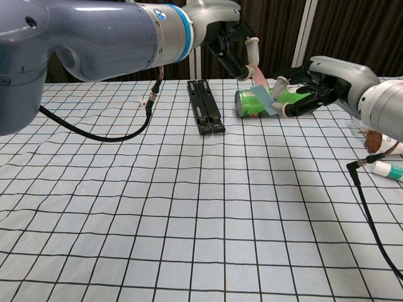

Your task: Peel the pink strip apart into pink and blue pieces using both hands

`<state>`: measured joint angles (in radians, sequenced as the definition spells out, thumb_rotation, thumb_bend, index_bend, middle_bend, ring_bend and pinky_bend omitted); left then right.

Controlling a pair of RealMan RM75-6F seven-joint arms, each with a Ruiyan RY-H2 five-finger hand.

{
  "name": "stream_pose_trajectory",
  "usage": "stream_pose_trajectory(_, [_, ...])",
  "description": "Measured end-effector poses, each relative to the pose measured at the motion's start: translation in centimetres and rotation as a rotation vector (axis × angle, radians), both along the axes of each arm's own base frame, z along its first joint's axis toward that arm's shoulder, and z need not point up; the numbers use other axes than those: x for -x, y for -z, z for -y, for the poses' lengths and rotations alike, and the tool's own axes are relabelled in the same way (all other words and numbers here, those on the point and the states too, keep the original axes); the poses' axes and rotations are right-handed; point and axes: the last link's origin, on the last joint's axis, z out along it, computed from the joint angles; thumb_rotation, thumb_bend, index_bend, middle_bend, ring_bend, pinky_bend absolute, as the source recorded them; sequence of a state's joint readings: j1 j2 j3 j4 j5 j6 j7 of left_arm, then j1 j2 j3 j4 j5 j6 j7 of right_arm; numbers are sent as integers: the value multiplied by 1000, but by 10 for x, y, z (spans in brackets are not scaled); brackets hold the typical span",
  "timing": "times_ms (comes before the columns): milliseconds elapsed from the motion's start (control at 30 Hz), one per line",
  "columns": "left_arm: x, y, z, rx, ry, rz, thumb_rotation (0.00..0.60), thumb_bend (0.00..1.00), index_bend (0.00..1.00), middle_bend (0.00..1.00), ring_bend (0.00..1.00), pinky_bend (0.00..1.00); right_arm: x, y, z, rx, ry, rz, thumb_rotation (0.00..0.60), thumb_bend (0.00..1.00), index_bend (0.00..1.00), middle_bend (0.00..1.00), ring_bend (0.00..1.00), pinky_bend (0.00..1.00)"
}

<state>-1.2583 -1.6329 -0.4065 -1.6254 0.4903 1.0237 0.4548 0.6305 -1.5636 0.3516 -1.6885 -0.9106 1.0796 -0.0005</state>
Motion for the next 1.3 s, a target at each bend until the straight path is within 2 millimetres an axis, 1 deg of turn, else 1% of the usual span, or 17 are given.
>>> stream_pose_trajectory(200, [-1,1,1,3,4,3,600,560,916,0,0,0,-1,2,-1,-6,-5,1,600,371,643,86,0,0])
stream_pose_trajectory(400, [-1,2,1,5,5,5,600,560,916,0,0,0,-1,2,-1,-6,-3,4,600,382,692,89,0,0])
stream_pose_trajectory(567, [-1,0,0,-2,7,15,600,560,916,0,0,0,6,4,-1,-13,13,-17,600,387,707,89,0,0])
stream_pose_trajectory(767, [-4,-11,-1,-23,19,32,600,560,916,0,0,0,19,8,-1,-28,38,-58,600,388,710,89,0,0])
stream_pose_trajectory(967, [-2,-29,-2,-57,21,42,600,560,916,0,0,0,29,13,-4,-30,53,-88,600,389,711,89,0,0])
stream_pose_trajectory(1100, [11,-42,-5,-80,4,33,600,560,916,0,0,0,33,15,-6,-28,53,-109,600,389,711,89,0,0])
stream_pose_trajectory(1200, [30,-52,-4,-93,-13,7,600,560,916,0,0,0,35,15,-9,-27,48,-126,600,387,708,89,0,0])
stream_pose_trajectory(1233, [41,-55,-2,-97,-20,-10,600,560,916,0,0,0,36,15,-10,-27,43,-135,600,384,703,89,0,0])
stream_pose_trajectory(1267, [49,-58,-1,-100,-27,-25,600,559,915,0,0,0,37,15,-10,-28,37,-145,600,377,693,89,0,0])
stream_pose_trajectory(1300, [59,-61,0,-104,-35,-40,600,558,912,0,0,0,38,15,-11,-29,31,-159,600,349,657,88,0,0])
